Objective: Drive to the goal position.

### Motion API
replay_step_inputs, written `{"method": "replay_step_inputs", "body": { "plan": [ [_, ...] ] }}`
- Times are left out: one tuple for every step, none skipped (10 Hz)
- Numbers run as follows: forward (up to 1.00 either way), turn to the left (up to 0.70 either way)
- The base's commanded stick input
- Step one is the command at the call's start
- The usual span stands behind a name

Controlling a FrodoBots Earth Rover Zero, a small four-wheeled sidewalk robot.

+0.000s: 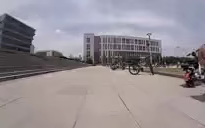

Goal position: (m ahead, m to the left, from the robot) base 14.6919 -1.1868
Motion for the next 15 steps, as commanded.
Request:
{"method": "replay_step_inputs", "body": {
  "plan": [
    [1.0,0.0],
    [1.0,0.0],
    [1.0,0.0],
    [1.0,0.0],
    [1.0,0.0],
    [1.0,0.0],
    [1.0,0.0],
    [1.0,0.0],
    [1.0,0.0],
    [1.0,0.0],
    [1.0,0.0],
    [1.0,0.0],
    [1.0,0.06],
    [1.0,0.38],
    [1.0,0.24]
  ]
}}
